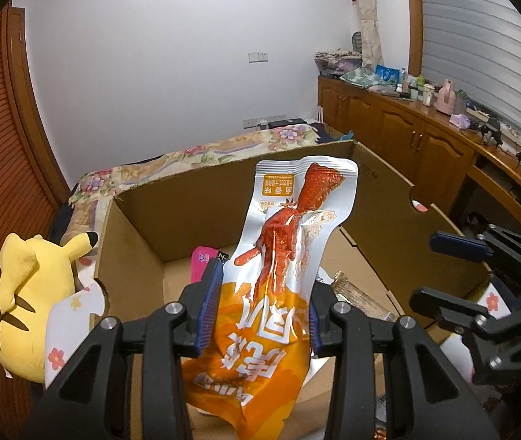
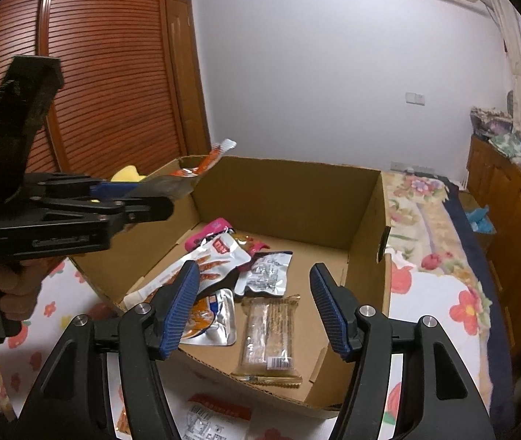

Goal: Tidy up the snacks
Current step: 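Lower the orange pack into the box and open the left tool, then move the left tool to the copper candy while the right tool reaches the white pouch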

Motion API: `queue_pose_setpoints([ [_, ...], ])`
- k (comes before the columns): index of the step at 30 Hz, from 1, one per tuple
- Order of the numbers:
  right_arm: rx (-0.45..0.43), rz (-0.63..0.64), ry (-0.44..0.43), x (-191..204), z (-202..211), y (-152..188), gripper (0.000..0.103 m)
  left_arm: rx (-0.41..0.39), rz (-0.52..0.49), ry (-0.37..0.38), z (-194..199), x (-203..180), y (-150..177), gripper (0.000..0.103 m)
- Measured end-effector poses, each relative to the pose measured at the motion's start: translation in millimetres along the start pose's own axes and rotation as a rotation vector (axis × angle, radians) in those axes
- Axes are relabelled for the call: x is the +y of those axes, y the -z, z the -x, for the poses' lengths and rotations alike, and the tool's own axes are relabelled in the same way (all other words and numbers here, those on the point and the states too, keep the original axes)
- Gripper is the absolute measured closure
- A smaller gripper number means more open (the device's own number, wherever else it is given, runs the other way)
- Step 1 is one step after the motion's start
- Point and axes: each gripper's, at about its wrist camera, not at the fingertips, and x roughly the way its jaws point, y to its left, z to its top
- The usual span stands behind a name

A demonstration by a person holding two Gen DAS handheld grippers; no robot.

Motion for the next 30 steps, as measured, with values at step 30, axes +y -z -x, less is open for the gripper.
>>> queue_pose_setpoints([
  [30,-0.01,0.011,-0.013,17.3,33.2,11.8,0.038,-0.028,-0.004,0.042,39.5,-17.7,18.0,0.061],
])
